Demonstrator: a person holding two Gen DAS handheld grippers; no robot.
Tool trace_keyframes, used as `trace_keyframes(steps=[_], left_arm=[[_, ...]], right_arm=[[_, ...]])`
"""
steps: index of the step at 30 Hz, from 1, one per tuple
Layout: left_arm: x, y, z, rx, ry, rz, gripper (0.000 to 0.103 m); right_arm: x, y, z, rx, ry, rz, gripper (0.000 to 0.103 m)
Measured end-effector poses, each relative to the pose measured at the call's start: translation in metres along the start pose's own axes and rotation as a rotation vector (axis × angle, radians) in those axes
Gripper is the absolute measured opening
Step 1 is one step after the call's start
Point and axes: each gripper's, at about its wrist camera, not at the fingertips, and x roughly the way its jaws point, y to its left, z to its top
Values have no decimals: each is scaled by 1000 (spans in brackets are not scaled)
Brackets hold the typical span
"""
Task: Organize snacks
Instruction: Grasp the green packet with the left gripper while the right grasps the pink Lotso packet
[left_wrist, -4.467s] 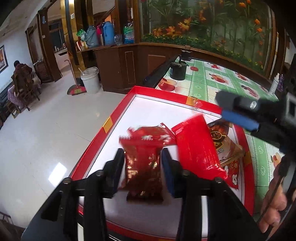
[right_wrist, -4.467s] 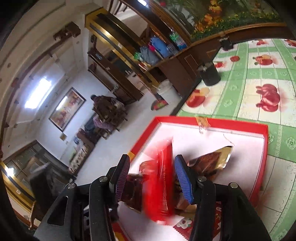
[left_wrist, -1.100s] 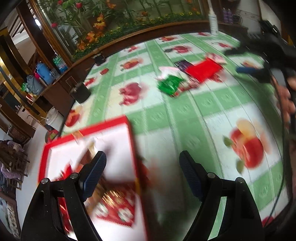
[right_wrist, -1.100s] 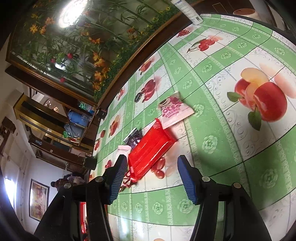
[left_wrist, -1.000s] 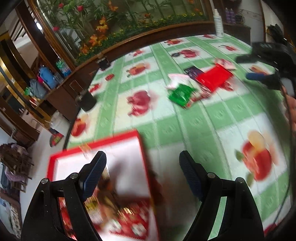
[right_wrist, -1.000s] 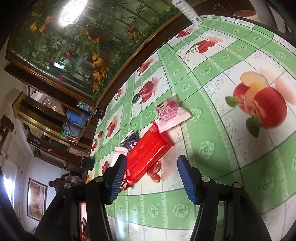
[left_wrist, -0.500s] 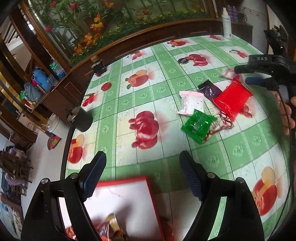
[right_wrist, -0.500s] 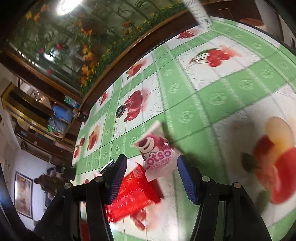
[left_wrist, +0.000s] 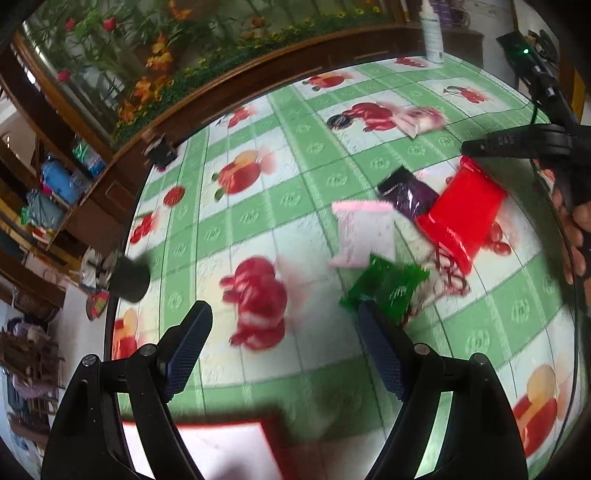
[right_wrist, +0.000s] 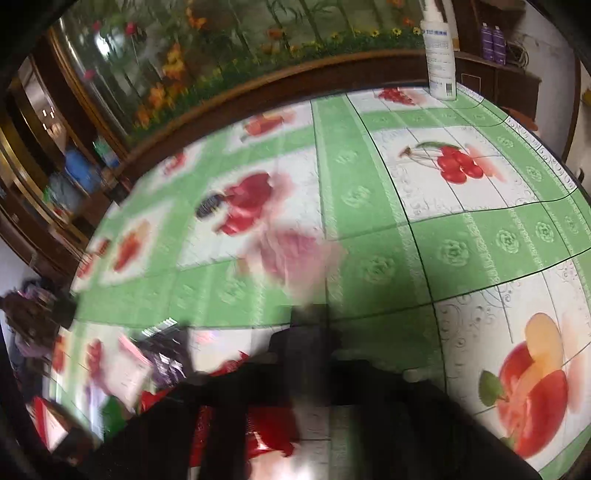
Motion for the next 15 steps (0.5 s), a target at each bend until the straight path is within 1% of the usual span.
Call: trace_keyframes(steps=[5, 7, 8, 9, 10, 11, 12, 13, 14, 15], left_arm=[[8, -18, 4, 73, -32, -16, 82], [9, -20, 7, 81, -52, -23, 82], [10, -19, 8, 74, -49, -33, 82], [10, -17, 8, 64, -45, -47, 82], [11, -15, 9, 59, -45, -64, 82], [11, -13, 9, 57, -46, -81, 82], [11, -12, 9, 54, -44, -91, 81], [12, -10, 10, 50, -41, -106, 81], [13, -8, 10, 46, -36, -132, 81], [13, -8, 10, 45, -33, -143, 81]], right_arm=[[-6, -26, -2, 98, 33, 102, 1], [-10, -40, -3, 140, 33, 123, 1], [-13, -45, -2, 158, 26, 138, 1], [-18, -50, -1, 177, 5, 184, 2], [-22, -52, 2, 185, -11, 217, 8], [-26, -52, 5, 191, -31, 236, 8], [-28, -50, 9, 187, -40, 246, 20], [-29, -45, 15, 182, -42, 259, 43], [-28, -40, 22, 173, -46, 273, 55], [-26, -35, 29, 160, -50, 271, 68]])
